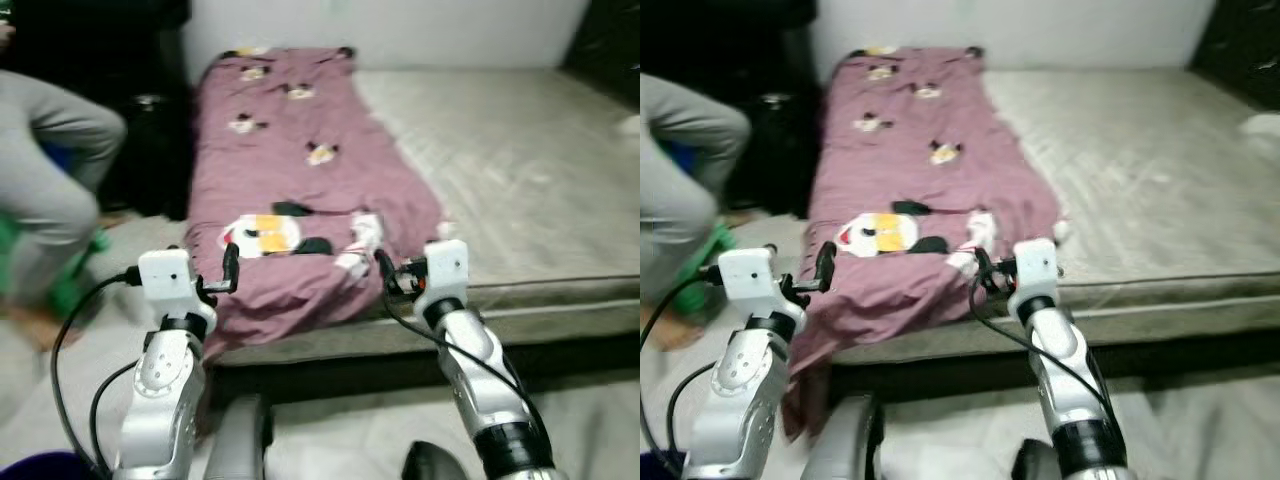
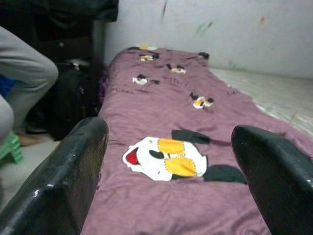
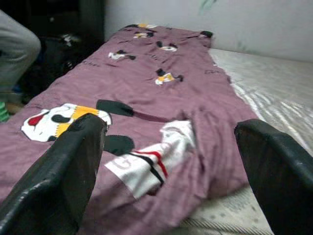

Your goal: Clean up the room

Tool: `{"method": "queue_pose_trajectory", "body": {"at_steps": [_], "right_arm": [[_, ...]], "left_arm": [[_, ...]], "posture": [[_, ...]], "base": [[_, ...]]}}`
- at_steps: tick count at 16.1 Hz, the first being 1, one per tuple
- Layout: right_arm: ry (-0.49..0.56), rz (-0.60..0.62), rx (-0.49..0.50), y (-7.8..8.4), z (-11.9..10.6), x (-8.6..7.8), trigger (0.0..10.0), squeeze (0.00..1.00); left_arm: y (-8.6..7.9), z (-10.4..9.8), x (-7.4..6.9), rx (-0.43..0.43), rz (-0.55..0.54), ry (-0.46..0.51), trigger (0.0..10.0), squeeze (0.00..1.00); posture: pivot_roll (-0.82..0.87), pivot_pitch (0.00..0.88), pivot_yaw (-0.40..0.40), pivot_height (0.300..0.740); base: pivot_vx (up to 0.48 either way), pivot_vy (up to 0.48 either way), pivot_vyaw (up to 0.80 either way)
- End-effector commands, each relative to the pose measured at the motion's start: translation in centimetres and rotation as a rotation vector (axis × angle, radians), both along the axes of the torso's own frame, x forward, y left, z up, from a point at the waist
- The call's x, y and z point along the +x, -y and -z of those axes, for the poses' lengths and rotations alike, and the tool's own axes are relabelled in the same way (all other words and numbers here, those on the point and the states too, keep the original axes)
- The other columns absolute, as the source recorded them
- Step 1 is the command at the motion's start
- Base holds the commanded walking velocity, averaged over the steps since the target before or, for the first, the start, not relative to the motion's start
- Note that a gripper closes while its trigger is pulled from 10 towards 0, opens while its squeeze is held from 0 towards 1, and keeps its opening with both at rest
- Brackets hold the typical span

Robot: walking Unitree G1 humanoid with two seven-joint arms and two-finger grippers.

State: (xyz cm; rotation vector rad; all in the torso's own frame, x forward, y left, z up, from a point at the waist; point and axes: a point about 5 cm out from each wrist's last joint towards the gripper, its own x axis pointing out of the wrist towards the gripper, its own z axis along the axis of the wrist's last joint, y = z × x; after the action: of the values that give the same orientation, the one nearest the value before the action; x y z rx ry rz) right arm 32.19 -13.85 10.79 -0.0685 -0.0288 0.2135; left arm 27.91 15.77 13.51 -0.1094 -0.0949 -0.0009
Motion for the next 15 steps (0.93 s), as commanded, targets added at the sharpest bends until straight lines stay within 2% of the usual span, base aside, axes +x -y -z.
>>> {"method": "queue_pose_trajectory", "body": {"at_steps": [1, 15], "right_arm": [[0.006, 0.006, 0.005, 0.08, -0.16, 0.11, 10.0, 0.00], [0.001, 0.000, -0.015, 0.33, 0.01, 0.04, 10.0, 0.00]], "left_arm": [[0.17, -0.20, 0.00, -0.003, 0.020, 0.010, 10.0, 0.00], [0.85, -0.05, -0.08, -0.031, 0.038, 0.010, 10.0, 0.00]], "posture": [[0.02, 0.019, -0.041, 0.593], [0.01, 0.031, -0.053, 0.593]], "base": [[0.300, 0.000, 0.00], [0.290, 0.000, 0.00]]}}
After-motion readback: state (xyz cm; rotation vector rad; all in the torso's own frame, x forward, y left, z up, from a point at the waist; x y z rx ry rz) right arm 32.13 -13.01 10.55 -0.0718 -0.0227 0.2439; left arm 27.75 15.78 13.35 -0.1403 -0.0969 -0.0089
